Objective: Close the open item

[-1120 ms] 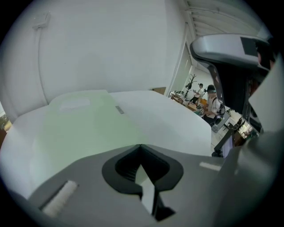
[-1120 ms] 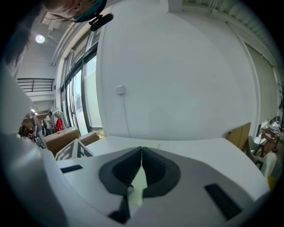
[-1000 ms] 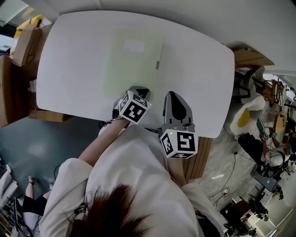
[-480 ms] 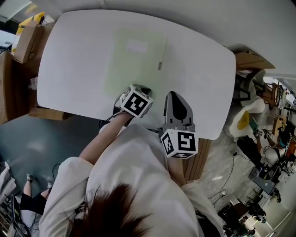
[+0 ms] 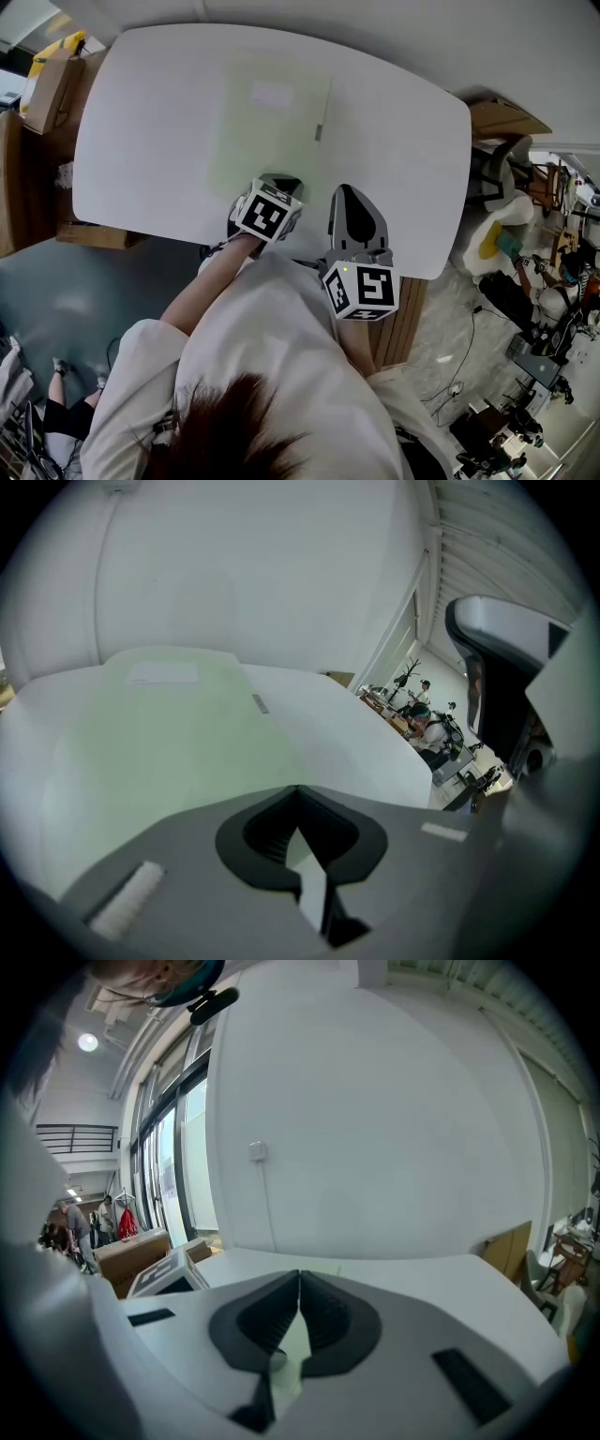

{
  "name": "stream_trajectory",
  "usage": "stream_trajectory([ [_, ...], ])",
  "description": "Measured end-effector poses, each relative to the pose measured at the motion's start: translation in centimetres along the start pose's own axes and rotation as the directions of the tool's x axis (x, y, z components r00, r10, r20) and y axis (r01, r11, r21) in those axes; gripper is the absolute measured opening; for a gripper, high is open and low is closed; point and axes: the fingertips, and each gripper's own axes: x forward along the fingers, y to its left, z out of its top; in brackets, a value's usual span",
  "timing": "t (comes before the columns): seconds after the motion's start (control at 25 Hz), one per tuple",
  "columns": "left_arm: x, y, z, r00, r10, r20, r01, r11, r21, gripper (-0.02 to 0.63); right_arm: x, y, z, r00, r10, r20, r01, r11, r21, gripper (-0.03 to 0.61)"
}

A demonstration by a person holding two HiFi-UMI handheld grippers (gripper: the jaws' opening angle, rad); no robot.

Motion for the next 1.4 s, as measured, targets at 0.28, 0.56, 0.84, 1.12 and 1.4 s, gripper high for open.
stream_trajectory([
  [0.28,-1.0,1.0,0.6,0.997,0.034,0.072,-0.033,0.999,-0.022,0.008,-0.4,-0.3,-0.1,1.000,-0.017,0.006,0.017,1.000,-0.001,0.011],
  [0.56,-3.0,1.2,2.3,0.982,0.059,0.177,-0.058,0.998,-0.007,0.008,0.1,0.1,0.0,1.000,-0.005,0.008,0.005,1.000,-0.003,0.011],
  [0.84,-5.3,2.1,4.4,0.952,0.121,0.282,-0.138,0.990,0.040,0.008,0.6,0.2,0.2,1.000,0.009,0.009,-0.008,1.000,-0.008,0.011],
  [1.12,-7.2,2.5,6.0,0.910,0.152,0.387,-0.177,0.984,0.031,0.008,0.6,0.5,0.4,1.000,0.023,0.013,-0.023,1.000,-0.016,0.010],
  [1.4,-9.4,2.6,7.2,0.856,0.178,0.486,-0.220,0.975,0.031,0.008,0.4,0.8,0.6,0.999,0.030,0.020,-0.030,0.999,-0.025,0.010],
])
